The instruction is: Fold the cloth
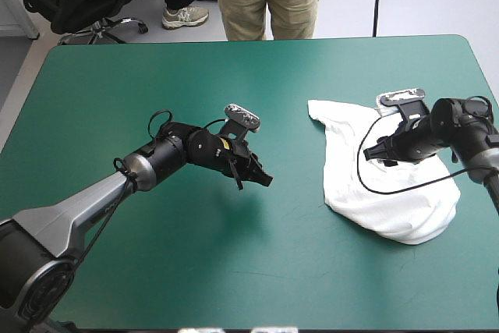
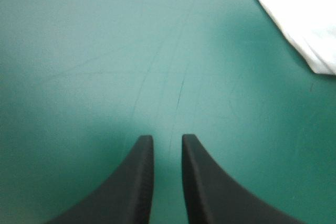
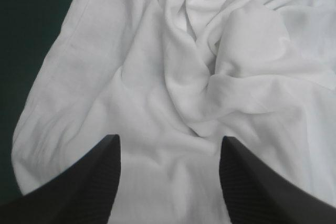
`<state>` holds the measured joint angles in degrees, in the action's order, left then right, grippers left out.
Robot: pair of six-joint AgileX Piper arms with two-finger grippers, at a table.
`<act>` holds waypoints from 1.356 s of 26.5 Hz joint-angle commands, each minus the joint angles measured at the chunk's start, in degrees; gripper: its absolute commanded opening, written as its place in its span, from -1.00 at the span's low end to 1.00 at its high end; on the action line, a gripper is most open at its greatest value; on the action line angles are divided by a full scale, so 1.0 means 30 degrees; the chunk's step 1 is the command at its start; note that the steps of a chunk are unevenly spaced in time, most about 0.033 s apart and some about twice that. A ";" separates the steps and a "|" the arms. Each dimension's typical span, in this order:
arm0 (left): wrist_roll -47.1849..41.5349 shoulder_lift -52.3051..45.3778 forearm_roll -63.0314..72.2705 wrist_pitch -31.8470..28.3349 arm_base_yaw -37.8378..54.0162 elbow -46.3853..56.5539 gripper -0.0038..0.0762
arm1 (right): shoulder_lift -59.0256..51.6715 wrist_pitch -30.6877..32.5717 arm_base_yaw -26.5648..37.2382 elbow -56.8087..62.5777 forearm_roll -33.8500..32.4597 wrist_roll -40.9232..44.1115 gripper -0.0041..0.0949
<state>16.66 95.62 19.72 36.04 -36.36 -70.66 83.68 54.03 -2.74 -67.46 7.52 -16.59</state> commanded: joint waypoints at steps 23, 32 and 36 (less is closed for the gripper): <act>-0.5747 -0.7324 -0.9825 0.0409 0.2218 -0.0657 -0.55 | -0.0580 -0.0480 0.0153 -0.0622 0.0146 -0.0019 0.16; -0.7247 -1.4534 -1.3278 0.2214 0.4191 0.3521 -0.55 | -0.0653 -0.0480 0.0153 -0.0622 0.0322 -0.0085 0.16; -0.8183 -1.7888 -1.3278 0.1838 0.4191 0.6589 -0.55 | -0.0653 -0.0516 0.0153 -0.0622 0.0047 -0.0085 0.16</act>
<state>-5.43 48.75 -19.14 45.18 -23.85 -54.64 83.68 54.03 -2.74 -67.46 7.68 -16.53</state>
